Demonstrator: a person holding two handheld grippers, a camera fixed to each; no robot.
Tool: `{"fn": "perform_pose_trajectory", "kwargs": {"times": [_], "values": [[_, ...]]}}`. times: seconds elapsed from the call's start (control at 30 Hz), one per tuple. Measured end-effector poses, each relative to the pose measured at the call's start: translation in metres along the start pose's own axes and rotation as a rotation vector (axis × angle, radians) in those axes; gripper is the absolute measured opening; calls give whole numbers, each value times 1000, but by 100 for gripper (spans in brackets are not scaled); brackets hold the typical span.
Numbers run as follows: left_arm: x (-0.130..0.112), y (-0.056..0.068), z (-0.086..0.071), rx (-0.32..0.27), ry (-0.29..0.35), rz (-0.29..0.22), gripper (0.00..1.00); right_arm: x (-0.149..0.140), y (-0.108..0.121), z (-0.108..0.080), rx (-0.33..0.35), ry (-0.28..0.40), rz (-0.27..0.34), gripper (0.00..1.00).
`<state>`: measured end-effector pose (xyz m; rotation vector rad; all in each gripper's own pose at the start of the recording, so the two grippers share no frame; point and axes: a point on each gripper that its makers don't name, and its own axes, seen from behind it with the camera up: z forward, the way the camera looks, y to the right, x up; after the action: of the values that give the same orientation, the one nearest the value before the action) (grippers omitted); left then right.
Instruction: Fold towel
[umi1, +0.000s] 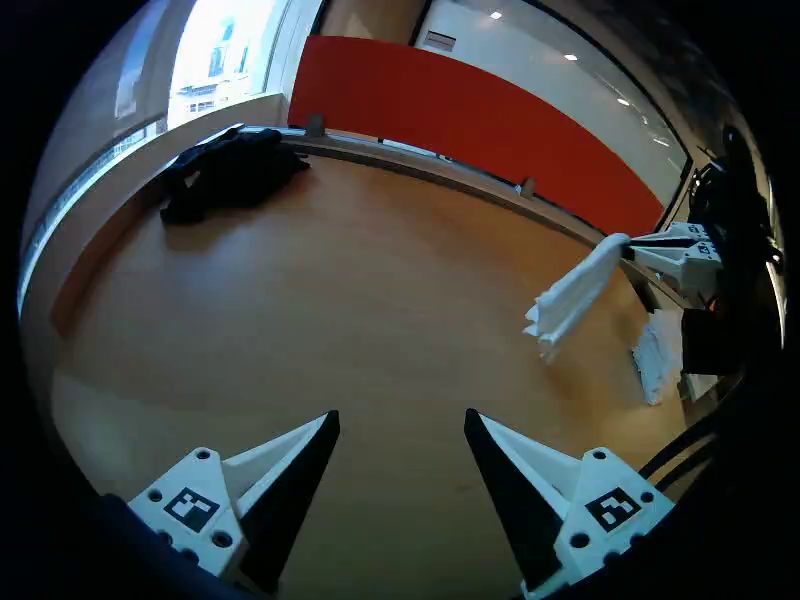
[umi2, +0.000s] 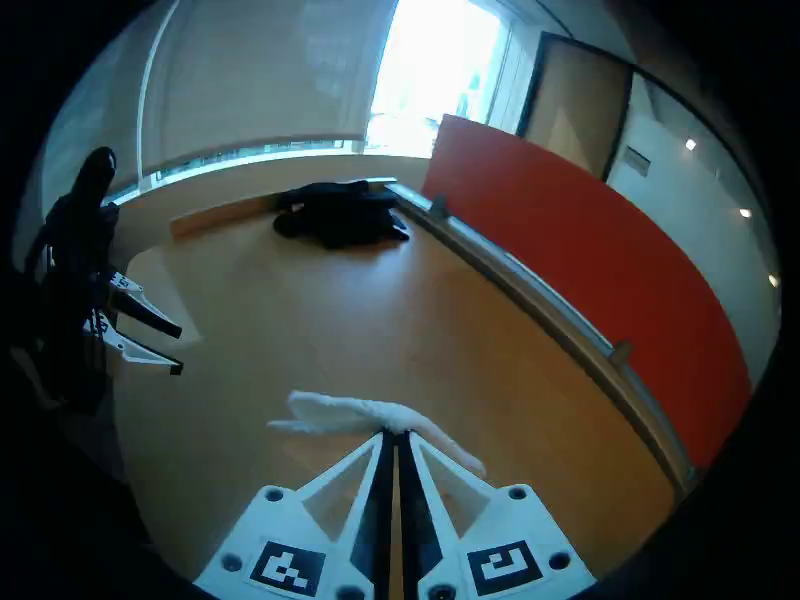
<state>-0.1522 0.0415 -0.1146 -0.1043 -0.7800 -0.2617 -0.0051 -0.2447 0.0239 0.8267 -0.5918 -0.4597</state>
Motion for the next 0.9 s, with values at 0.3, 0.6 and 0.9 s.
{"fn": "perform_pose_trajectory", "kwargs": {"times": [0.3,0.6,0.9], "values": [[3,10,0,-14,0,6,93,5,14,-25,-25,23,9,3],[6,15,4,-12,-1,24,93,-3,40,-48,-46,29,33,3],[8,14,10,4,-7,35,93,-19,79,-77,-75,31,63,3]]}}
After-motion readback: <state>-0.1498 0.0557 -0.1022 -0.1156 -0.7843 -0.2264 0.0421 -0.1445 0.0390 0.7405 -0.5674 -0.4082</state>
